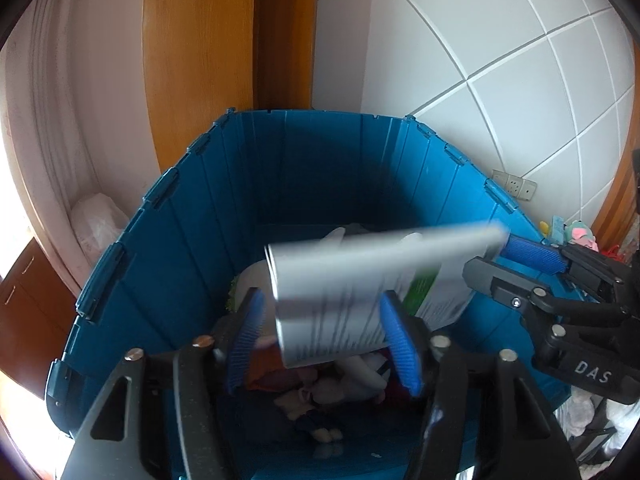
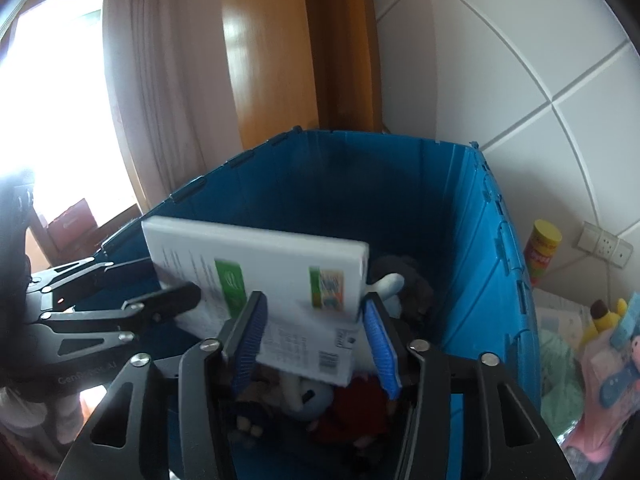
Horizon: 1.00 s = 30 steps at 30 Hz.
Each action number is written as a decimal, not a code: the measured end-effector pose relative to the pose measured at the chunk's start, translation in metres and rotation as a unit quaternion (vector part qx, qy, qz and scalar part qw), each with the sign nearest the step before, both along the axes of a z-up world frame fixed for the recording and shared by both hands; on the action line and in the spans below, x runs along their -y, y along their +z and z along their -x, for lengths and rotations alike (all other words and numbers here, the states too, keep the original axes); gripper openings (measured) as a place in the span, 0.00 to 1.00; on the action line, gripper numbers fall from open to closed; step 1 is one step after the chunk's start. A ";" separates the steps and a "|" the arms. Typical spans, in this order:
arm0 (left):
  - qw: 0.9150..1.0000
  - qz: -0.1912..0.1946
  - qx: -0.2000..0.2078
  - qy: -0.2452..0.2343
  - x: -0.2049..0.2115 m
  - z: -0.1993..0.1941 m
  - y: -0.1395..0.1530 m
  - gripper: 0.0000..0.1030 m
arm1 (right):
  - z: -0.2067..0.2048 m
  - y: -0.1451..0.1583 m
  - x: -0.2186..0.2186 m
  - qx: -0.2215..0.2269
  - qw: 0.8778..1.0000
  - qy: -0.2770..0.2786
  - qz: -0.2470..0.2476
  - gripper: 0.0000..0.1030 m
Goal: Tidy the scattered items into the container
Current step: 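Open both tools to drop the box into the crate and raise them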
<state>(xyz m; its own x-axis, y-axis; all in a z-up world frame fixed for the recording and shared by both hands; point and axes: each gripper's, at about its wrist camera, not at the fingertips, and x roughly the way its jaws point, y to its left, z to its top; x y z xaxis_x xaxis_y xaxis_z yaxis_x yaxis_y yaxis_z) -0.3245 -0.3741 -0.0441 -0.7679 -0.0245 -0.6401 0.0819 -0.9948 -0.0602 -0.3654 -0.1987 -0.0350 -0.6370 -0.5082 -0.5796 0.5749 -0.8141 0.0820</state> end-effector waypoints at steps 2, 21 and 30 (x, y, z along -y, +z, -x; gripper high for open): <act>1.000 0.003 0.000 0.006 0.001 -0.001 0.000 0.77 | 0.000 -0.001 0.000 0.000 1.000 -0.005 -0.004 0.55; 0.999 0.016 -0.032 0.030 -0.005 -0.050 0.022 0.99 | -0.042 0.024 -0.013 -0.039 0.999 -0.032 0.003 1.00; 0.999 0.015 -0.032 0.017 -0.021 -0.078 0.025 0.99 | -0.082 0.032 -0.034 -0.050 0.997 -0.060 0.002 1.00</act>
<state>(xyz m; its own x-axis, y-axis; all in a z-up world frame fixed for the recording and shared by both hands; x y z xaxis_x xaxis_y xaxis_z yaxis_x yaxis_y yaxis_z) -0.2463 -0.3534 -0.0191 -0.8063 -0.0696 -0.5874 0.1117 -0.9931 -0.0356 -0.2837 -0.1642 -0.0029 -0.7485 -0.4263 -0.5080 0.4785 -0.8775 0.0313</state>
